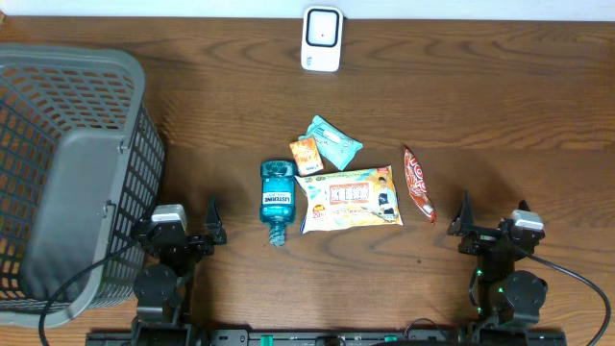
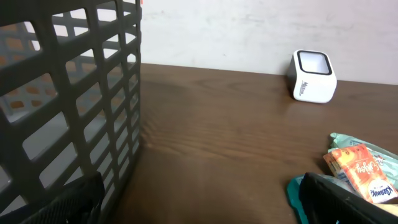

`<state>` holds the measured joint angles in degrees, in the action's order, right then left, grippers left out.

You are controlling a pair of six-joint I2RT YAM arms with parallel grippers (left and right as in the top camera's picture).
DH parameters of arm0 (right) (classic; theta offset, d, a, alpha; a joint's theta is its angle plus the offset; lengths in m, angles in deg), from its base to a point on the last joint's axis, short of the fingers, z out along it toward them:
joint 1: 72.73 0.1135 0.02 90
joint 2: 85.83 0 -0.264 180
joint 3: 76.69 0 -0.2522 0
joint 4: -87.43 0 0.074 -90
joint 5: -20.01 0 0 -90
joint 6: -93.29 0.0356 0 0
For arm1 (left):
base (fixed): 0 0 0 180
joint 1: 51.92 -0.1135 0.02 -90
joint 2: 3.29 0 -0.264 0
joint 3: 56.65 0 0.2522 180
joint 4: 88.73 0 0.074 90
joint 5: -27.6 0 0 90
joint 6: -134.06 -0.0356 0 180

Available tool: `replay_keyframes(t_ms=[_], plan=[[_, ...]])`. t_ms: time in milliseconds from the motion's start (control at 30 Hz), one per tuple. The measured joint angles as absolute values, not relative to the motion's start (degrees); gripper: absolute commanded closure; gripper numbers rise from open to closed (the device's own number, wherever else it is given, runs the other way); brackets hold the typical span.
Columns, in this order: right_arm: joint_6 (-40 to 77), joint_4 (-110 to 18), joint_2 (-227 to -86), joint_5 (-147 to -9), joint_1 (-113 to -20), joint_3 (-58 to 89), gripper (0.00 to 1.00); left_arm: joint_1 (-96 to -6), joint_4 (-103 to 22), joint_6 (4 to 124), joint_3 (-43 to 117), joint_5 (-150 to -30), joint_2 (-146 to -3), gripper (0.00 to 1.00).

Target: Scan the item barcode

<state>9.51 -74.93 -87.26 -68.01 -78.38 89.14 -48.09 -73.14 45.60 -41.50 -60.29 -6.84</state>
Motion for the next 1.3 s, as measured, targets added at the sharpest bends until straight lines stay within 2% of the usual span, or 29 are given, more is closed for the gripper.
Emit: replay_keyframes(t_ms=[1300], plan=[[13.38,-74.93,-87.26,-71.68,-78.38,89.14,0.01,-48.09,-73.23,45.6,-41.5,-60.27,-3.98,0.0]])
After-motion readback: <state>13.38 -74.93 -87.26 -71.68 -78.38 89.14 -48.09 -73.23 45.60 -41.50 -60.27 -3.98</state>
